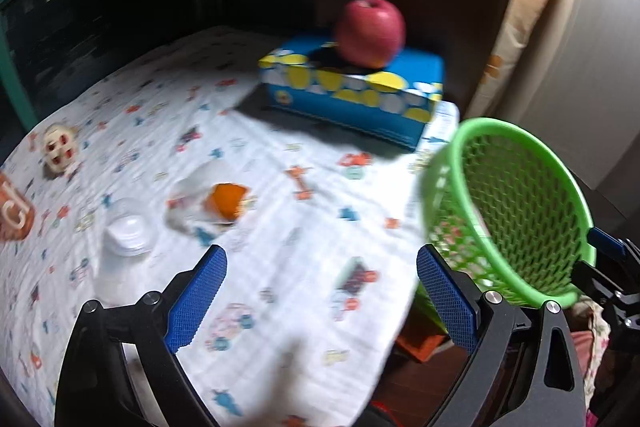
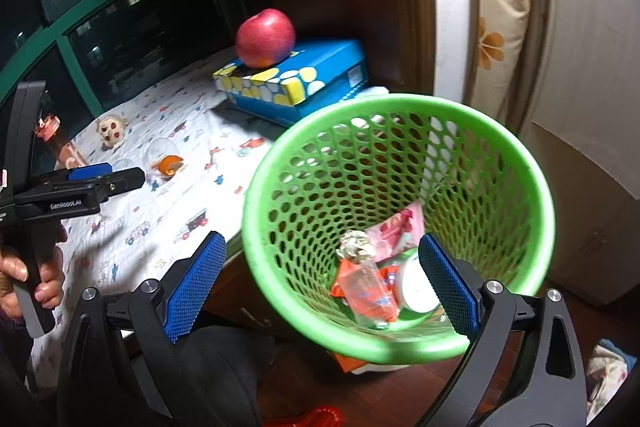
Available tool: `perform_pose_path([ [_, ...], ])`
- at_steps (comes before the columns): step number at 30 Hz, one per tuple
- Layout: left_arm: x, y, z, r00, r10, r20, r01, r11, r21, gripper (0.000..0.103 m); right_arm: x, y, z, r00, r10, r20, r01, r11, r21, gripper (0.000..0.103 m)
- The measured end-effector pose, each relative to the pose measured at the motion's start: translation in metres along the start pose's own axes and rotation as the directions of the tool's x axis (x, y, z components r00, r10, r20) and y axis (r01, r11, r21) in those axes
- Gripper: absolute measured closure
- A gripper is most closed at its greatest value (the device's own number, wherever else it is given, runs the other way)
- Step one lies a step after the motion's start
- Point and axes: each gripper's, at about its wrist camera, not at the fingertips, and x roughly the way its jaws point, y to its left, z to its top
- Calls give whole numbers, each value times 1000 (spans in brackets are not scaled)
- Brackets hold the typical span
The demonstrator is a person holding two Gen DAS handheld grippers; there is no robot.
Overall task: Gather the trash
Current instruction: 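Grasp the clear domed container with the left tool while the right approaches the clear cup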
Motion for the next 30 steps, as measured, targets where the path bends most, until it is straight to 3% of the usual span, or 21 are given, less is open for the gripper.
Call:
perform_pose_path([
  [10, 9, 93, 2, 984, 176, -2, -176, 982, -75, 10, 24, 47, 12, 997, 66, -29, -67, 996, -54, 7],
  [17, 41, 138, 8, 970, 238, -48, -240, 969, -58, 14, 43, 78, 22, 993, 105, -54, -109, 990, -90, 7],
  [30, 82, 161, 10, 981, 167, -96, -170, 985, -27, 30, 95, 127, 42, 979, 163, -124, -181, 972, -148, 7],
])
